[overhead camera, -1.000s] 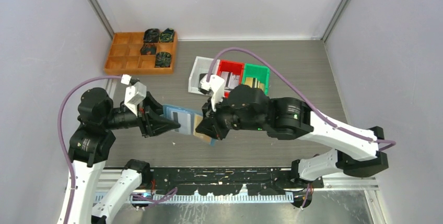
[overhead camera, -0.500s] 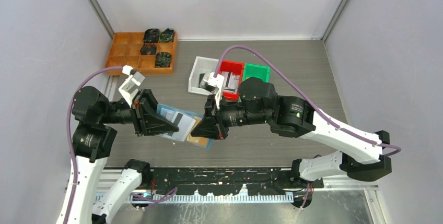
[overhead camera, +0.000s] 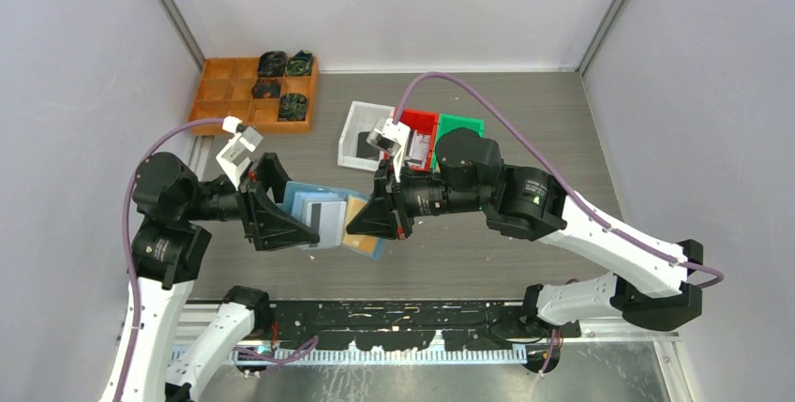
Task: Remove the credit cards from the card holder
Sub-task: Remove the credit card from the card holder.
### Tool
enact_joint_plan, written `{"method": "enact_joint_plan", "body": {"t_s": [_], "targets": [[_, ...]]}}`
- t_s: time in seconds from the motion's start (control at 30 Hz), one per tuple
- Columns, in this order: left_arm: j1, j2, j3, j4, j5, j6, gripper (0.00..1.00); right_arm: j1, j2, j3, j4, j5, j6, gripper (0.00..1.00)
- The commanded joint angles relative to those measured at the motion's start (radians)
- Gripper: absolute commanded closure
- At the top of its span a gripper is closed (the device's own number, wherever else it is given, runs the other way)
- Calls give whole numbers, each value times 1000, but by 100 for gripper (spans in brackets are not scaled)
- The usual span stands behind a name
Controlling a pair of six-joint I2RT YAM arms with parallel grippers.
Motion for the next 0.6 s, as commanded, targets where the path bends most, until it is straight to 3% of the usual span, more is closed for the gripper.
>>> {"method": "enact_joint_plan", "body": {"t_s": [0.0,0.13,0.3,0.47,0.57], "targets": [[0,-7,-9,-83,-103,114,39,0,34,115,-31,-14,18,99],[0,10,26,-182,-211,212,52,0,34,121,-61,-2,11,99],[0,28,50,-194,-170,225,61,0,3,91,-51,-13,-8,99],[1,34,14,-73,-47,98,62,-1,-8,58,-13,-26,-9,99],[0,35,3,-29,-20,58,57,-7,5,51,9,-37,-1,99]]}}
